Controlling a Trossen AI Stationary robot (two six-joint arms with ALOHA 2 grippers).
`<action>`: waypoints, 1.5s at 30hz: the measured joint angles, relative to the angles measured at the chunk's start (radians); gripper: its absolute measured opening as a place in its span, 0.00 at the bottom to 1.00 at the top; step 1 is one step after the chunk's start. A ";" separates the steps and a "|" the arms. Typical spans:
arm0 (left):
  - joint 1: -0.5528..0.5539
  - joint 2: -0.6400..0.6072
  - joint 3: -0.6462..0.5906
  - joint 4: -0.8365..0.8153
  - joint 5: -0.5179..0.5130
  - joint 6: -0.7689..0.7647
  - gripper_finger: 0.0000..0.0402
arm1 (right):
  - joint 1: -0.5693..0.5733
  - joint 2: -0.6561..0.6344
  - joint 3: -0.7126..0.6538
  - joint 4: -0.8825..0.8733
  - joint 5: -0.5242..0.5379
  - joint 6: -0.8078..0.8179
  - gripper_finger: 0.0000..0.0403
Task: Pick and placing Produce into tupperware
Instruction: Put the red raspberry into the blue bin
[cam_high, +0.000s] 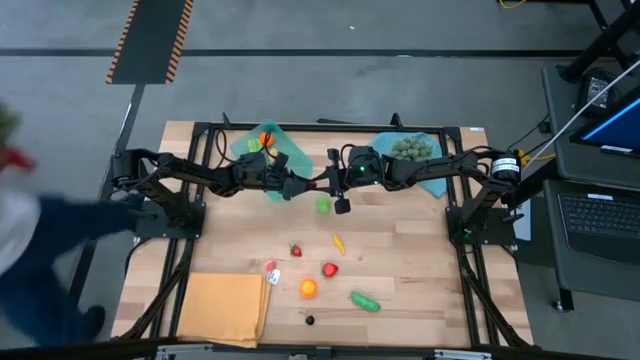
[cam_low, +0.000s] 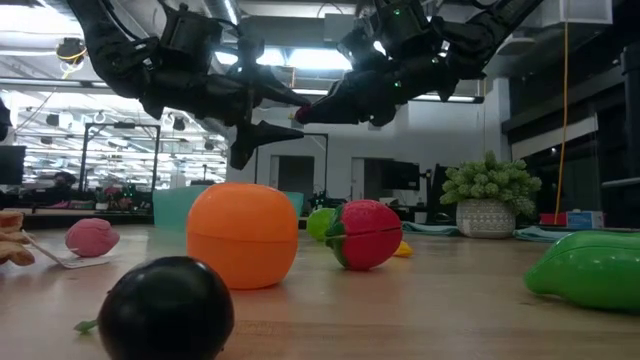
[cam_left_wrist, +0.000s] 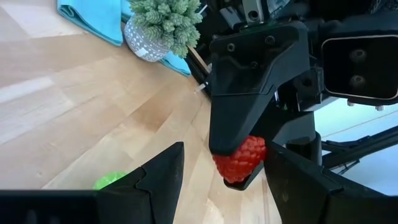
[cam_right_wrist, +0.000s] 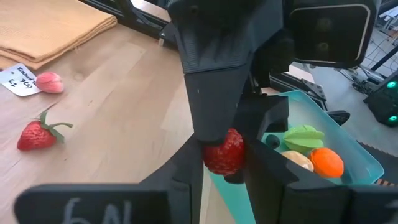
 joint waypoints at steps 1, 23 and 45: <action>0.000 0.000 0.000 0.000 -0.001 0.000 0.52 | 0.000 0.000 0.000 0.000 0.000 0.000 0.23; -0.008 0.097 0.100 0.000 0.007 -0.030 0.52 | 0.002 0.002 0.000 -0.007 0.077 -0.006 0.23; 0.018 0.094 0.100 0.002 0.026 -0.019 0.51 | 0.000 0.002 0.001 -0.015 0.193 -0.008 0.23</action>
